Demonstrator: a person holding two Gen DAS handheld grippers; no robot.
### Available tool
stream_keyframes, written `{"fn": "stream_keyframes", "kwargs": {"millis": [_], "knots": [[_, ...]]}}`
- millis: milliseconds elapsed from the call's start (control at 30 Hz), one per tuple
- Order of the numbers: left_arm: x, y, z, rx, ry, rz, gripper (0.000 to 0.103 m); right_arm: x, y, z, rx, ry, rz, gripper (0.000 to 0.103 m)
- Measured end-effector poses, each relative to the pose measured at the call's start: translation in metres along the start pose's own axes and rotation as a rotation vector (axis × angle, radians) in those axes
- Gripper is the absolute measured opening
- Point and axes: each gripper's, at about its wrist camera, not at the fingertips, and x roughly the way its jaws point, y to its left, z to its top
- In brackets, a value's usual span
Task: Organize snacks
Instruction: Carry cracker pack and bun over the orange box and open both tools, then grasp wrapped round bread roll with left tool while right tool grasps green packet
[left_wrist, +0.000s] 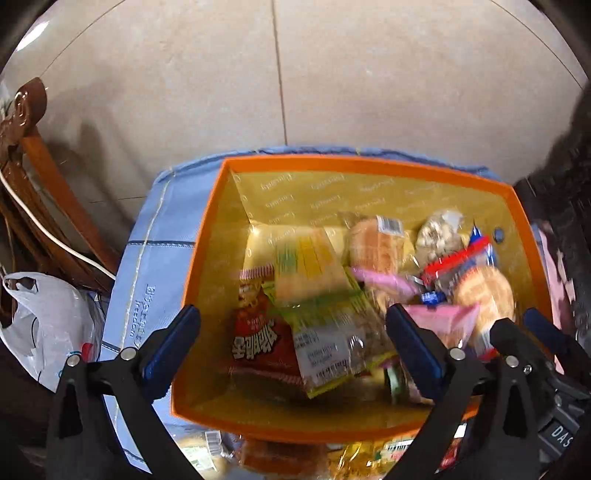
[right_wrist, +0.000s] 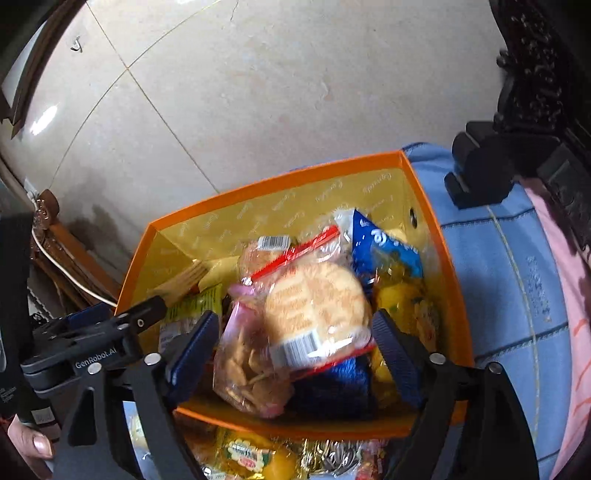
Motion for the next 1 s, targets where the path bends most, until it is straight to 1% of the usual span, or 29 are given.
{"fn": "stream_keyframes", "kwargs": {"millis": [67, 167, 233, 300, 367, 400, 433, 500, 567, 667, 733, 833, 933, 1000], "knots": [[-0.003, 0.002, -0.005, 0.004, 0.001, 0.011, 0.098, -0.005, -0.001, -0.007, 0.000, 0.000, 0.006, 0.087], [-0.015, 0.008, -0.016, -0.005, -0.011, 0.014, 0.098, -0.026, -0.001, -0.023, -0.021, -0.043, 0.010, 0.092], [-0.023, 0.014, -0.028, -0.009, -0.008, 0.005, 0.098, -0.044, -0.005, -0.039, -0.022, -0.064, -0.016, 0.094], [-0.034, 0.024, -0.047, -0.012, -0.008, 0.006, 0.098, -0.058, -0.009, -0.060, -0.028, -0.057, -0.038, 0.095], [-0.041, 0.037, -0.071, -0.025, 0.002, 0.023, 0.098, -0.067, -0.014, -0.082, -0.047, -0.029, -0.064, 0.096], [-0.043, 0.043, -0.084, -0.031, 0.012, 0.025, 0.098, -0.069, -0.018, -0.096, -0.052, 0.004, -0.072, 0.096], [-0.043, 0.051, -0.100, -0.039, 0.034, 0.031, 0.098, -0.070, -0.022, -0.108, -0.051, 0.035, -0.080, 0.096], [-0.041, 0.060, -0.121, -0.040, 0.069, 0.048, 0.098, -0.069, -0.031, -0.132, -0.027, 0.100, -0.100, 0.096], [-0.036, 0.070, -0.146, -0.043, 0.119, 0.070, 0.098, -0.069, -0.039, -0.153, 0.000, 0.156, -0.110, 0.096], [-0.027, 0.079, -0.175, -0.048, 0.183, 0.060, 0.098, -0.067, -0.036, -0.189, 0.026, 0.245, -0.138, 0.096], [-0.022, 0.080, -0.187, -0.041, 0.200, 0.044, 0.098, -0.067, -0.032, -0.194, 0.025, 0.252, -0.145, 0.096], [-0.014, 0.069, -0.202, 0.009, 0.217, -0.006, 0.098, -0.069, -0.019, -0.210, 0.042, 0.278, -0.161, 0.096], [-0.005, 0.053, -0.211, 0.060, 0.237, -0.024, 0.098, -0.078, -0.011, -0.222, 0.103, 0.289, -0.168, 0.096], [0.001, 0.045, -0.215, 0.083, 0.247, -0.037, 0.098, -0.087, -0.005, -0.229, 0.100, 0.285, -0.181, 0.096]]}}
